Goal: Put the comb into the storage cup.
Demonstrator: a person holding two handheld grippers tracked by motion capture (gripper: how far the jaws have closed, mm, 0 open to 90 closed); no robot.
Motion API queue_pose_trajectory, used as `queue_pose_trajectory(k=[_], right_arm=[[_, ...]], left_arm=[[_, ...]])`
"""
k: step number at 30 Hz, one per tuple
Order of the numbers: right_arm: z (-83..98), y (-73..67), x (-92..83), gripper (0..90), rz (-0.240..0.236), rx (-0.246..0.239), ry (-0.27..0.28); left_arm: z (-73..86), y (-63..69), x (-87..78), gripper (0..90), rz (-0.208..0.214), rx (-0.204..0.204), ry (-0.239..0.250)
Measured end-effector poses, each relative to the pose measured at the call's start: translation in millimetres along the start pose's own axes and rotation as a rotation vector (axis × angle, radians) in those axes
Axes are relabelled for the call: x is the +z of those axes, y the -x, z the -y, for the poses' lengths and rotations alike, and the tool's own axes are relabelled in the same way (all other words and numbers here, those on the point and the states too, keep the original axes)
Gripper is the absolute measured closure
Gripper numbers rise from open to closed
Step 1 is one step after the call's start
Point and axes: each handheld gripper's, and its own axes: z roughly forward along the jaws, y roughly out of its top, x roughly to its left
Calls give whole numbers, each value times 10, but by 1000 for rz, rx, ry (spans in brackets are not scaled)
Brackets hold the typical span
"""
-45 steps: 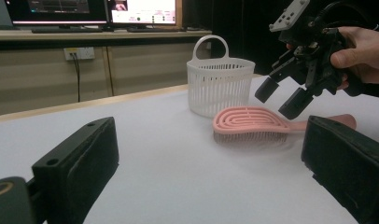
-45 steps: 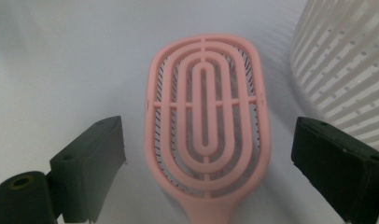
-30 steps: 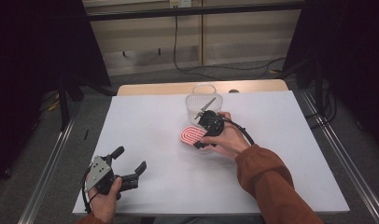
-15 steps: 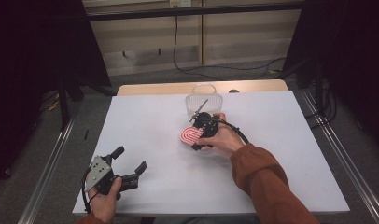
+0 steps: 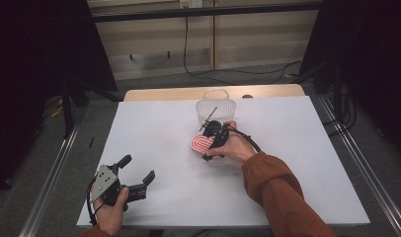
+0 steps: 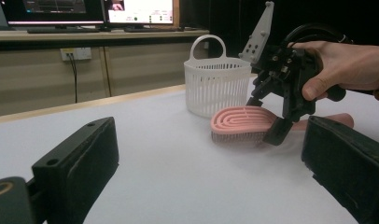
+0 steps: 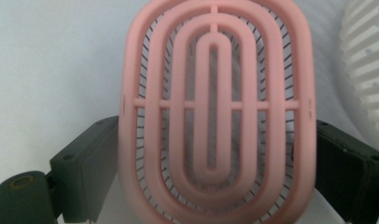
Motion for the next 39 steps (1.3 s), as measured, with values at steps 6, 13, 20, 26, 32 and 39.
queue_pose_trajectory(k=[6,13,20,26,32,39], right_arm=[[-53,-8,30,168,-3,-6,-19],[-94,-34,43,190,7,-20,-52],[-95,-46,38,195,19,-11,-62],[-86,-45,21,196,22,-2,-63],[-66,-33,-13,197,27,-2,-56],[-60,-47,-49,198,27,-11,-60]], left_arm=[[1,-4,-1,39,-7,4,-4],[3,-9,0,39,-5,4,-4],[2,-9,-1,39,-5,4,-3],[2,-12,-4,36,-13,3,-3],[1,-14,-10,35,-15,2,-2],[4,-14,-4,36,-9,2,-3]])
